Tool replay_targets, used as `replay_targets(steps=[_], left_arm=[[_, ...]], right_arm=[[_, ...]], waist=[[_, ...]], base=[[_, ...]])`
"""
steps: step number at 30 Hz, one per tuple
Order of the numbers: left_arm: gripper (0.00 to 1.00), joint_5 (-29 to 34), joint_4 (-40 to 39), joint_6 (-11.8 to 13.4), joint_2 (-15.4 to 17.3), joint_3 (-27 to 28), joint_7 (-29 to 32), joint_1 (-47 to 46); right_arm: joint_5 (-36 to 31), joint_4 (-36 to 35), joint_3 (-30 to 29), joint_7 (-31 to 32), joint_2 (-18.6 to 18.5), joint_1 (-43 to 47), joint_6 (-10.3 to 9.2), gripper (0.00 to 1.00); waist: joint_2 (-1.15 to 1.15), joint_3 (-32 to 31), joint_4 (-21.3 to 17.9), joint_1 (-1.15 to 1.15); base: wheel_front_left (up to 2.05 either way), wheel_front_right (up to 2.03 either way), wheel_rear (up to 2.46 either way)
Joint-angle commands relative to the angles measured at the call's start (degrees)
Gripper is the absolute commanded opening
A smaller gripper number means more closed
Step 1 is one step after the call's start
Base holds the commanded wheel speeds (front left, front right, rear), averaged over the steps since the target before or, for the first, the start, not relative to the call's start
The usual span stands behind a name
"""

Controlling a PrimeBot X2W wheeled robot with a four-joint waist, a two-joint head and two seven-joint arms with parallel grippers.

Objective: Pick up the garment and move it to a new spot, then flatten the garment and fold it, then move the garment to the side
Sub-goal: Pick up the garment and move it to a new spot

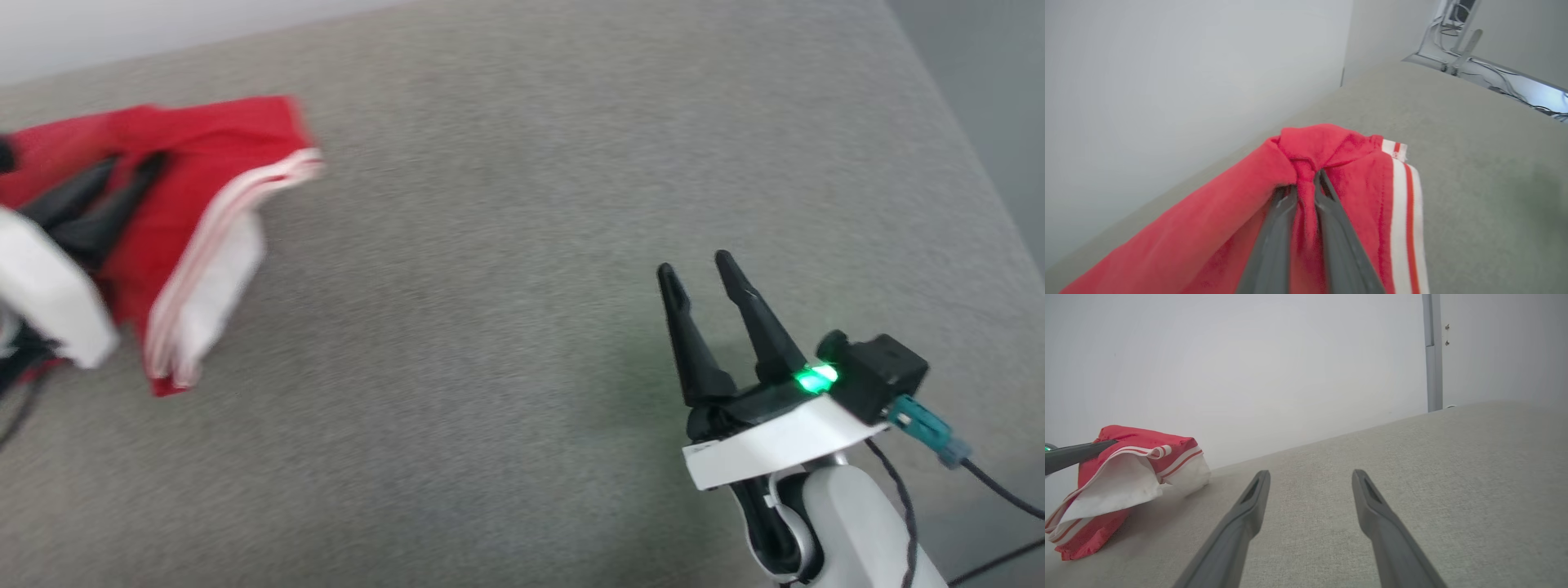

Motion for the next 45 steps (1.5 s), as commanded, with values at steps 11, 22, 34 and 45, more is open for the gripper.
replay_targets(steps=[11, 22, 34, 45], left_arm=[[0.0, 4.68, -8.74, 0.07, -13.99, -13.37, 10.16, -18.69], [0.0, 6.68, -7.46, 0.08, -15.44, -18.3, 19.07, -17.45], [0.0, 9.74, -4.33, 0.1, -4.11, -18.87, 22.29, -9.24], [0.81, 7.83, -4.43, 0.1, -1.81, -18.85, 17.33, -9.27]], right_arm=[[6.55, -3.89, 0.26, -0.13, 0.02, 3.06, -0.02, 1.0], [10.5, -8.06, -3.95, -0.12, 0.02, 8.06, -0.02, 1.0], [10.54, -12.32, -0.85, -0.12, 0.0, 11.45, -0.02, 1.0], [9.18, -12.18, 1.2, -0.12, 0.01, 9.72, -0.02, 1.0]], waist=[[0.0, 4.82, -12.87, 0.0], [0.0, 8.24, -15.61, 0.0], [0.0, 10.6, -15.82, 0.0], [0.0, 10.11, -15.61, 0.0]], base=[[0.0, 0.0, 0.0], [0.08, 0.08, 0.08], [0.17, 0.17, 0.17], [0.01, 0.01, 0.01]])
